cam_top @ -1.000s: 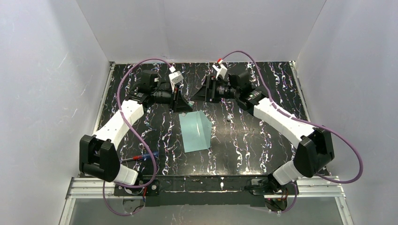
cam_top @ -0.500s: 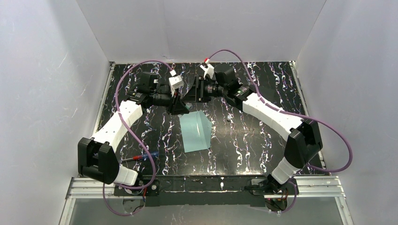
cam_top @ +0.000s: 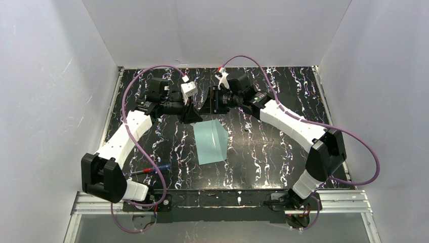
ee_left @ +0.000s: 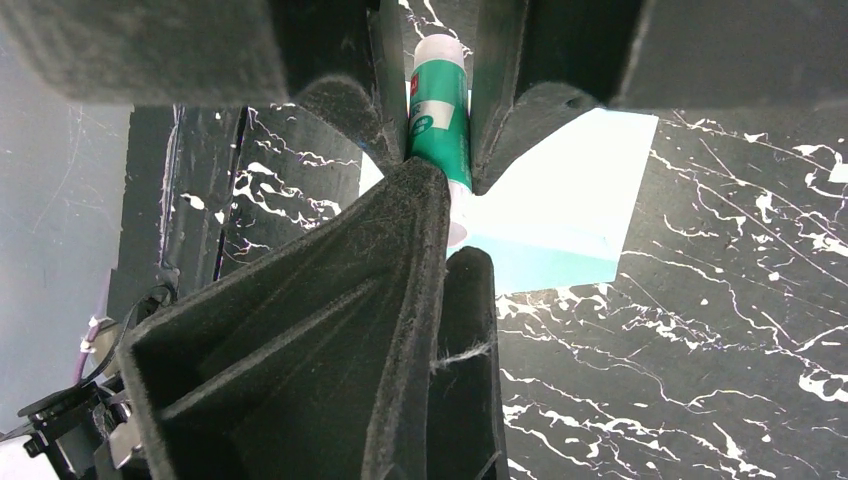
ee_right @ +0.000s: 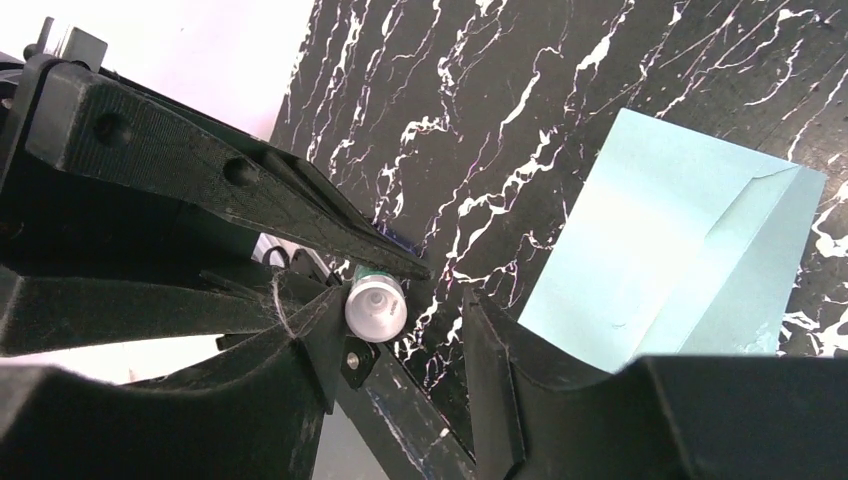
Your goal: Place the letter into the envelope and seal it
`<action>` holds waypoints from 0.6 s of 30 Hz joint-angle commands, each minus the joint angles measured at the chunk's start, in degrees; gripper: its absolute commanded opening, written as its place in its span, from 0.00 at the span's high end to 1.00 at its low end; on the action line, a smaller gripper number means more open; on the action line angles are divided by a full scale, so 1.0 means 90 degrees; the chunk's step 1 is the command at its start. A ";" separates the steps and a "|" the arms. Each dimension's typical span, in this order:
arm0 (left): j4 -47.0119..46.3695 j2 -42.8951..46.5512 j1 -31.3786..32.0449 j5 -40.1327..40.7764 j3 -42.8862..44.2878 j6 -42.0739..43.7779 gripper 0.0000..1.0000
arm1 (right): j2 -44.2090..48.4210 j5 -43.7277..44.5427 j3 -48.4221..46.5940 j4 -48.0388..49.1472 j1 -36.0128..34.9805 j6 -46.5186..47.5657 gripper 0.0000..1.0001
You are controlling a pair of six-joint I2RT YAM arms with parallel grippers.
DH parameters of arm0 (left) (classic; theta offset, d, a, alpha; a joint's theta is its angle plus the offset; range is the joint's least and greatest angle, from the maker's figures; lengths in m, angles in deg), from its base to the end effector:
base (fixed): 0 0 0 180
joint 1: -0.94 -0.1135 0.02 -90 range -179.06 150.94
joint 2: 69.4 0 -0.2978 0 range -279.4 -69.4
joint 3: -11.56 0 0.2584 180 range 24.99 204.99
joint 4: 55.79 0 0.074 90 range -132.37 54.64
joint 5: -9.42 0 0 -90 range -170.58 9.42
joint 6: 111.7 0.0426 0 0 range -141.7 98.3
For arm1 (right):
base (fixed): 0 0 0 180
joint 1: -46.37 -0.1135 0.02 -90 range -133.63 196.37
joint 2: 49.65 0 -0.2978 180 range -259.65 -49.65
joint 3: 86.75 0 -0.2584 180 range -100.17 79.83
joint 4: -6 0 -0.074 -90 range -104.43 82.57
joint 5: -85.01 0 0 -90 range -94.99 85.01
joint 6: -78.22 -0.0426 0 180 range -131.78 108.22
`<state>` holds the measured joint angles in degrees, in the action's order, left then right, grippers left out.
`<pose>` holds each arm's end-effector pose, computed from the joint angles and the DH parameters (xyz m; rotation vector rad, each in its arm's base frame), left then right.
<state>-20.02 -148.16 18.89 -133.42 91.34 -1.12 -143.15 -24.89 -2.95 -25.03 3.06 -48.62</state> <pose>0.2771 -0.1254 0.3533 1.1422 1.7035 -0.9621 0.2787 0.2827 0.3688 -0.3631 2.2384 1.1695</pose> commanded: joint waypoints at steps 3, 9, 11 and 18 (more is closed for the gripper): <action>-0.0295 0.0411 0.0003 -0.0209 -0.0065 0.0083 1.00 | -0.0026 -0.0658 -0.0094 0.0698 -0.0061 -0.0226 0.50; -0.0435 0.0621 0.0007 -0.0180 -0.0209 0.0175 1.00 | -0.0164 -0.0718 -0.0204 0.1030 -0.0061 -0.0541 0.78; -0.0615 0.0646 0.0006 0.0089 -0.0224 -0.0122 0.97 | -0.0114 -0.0675 -0.0195 0.1062 -0.0056 -0.0710 0.92; -0.0760 0.0744 -0.0008 0.1317 -0.0364 -0.0675 0.47 | 0.0234 -0.0382 -0.0170 0.0994 0.0178 -0.1040 0.99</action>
<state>-25.85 -144.05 18.85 -126.25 89.35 -5.45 -143.65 -28.48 -3.06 -19.13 3.67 -55.02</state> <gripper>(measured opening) 0.472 0.146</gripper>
